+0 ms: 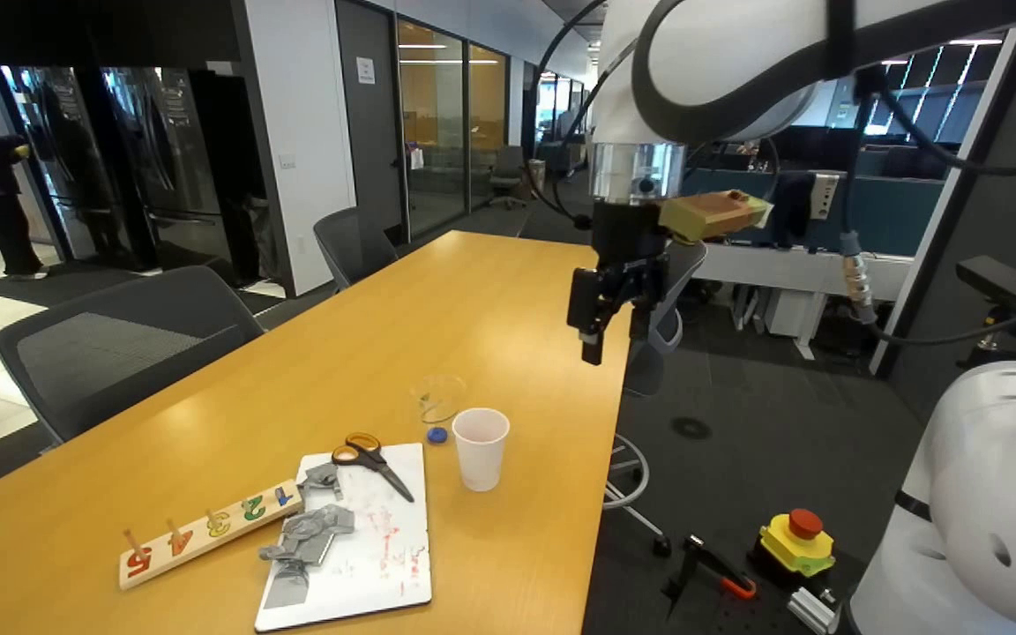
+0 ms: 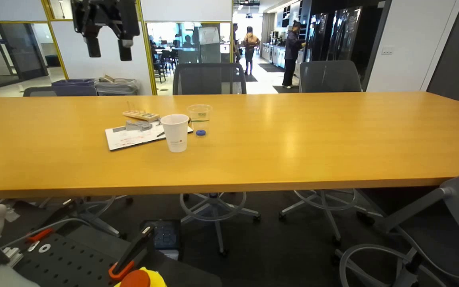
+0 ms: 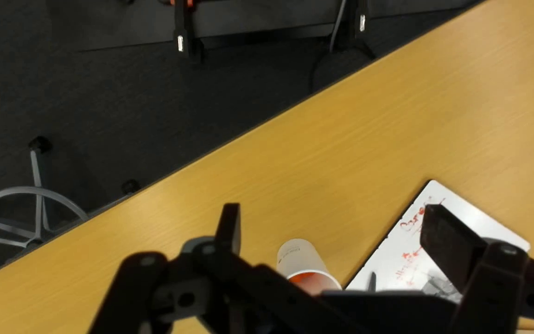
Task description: Put the orange blocks inside the white cup and place the blue ring inside the clear cup
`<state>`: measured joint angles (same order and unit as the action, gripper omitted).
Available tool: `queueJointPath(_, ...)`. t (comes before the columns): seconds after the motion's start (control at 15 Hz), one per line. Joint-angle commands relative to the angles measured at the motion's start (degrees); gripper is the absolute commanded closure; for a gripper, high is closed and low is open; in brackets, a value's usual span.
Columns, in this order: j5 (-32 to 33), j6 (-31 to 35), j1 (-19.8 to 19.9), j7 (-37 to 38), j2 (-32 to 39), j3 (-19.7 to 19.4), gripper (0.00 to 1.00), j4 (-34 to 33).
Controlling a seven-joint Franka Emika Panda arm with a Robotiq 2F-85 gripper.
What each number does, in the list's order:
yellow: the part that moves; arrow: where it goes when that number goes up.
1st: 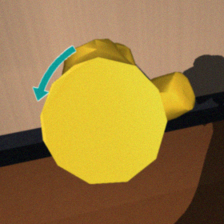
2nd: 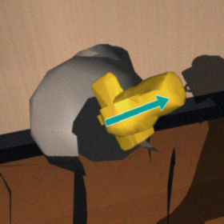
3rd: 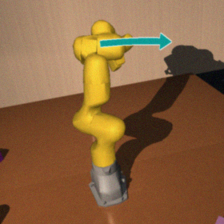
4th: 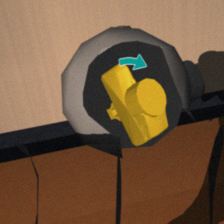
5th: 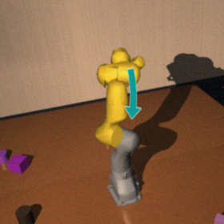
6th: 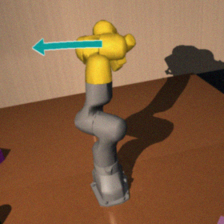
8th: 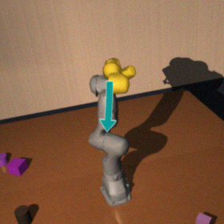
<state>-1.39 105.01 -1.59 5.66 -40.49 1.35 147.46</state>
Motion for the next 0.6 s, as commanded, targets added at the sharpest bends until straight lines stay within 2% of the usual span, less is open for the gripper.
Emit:
queueJointPath(0.0, -0.1, -5.7, -1.3, -4.6, -12.9, -0.1, 0.00, 4.3)
queueJointPath(0.4, -0.3, -11.2, -2.1, -6.9, -22.0, 0.1, 0.00, 6.0)
queueJointPath(0.47, -0.1, -10.4, -1.5, -6.1, -18.6, 0.2, 0.00, 4.9)
queueJointPath(0.53, -0.1, -10.7, -1.5, -6.2, -19.6, 0.2, 0.00, 5.2)
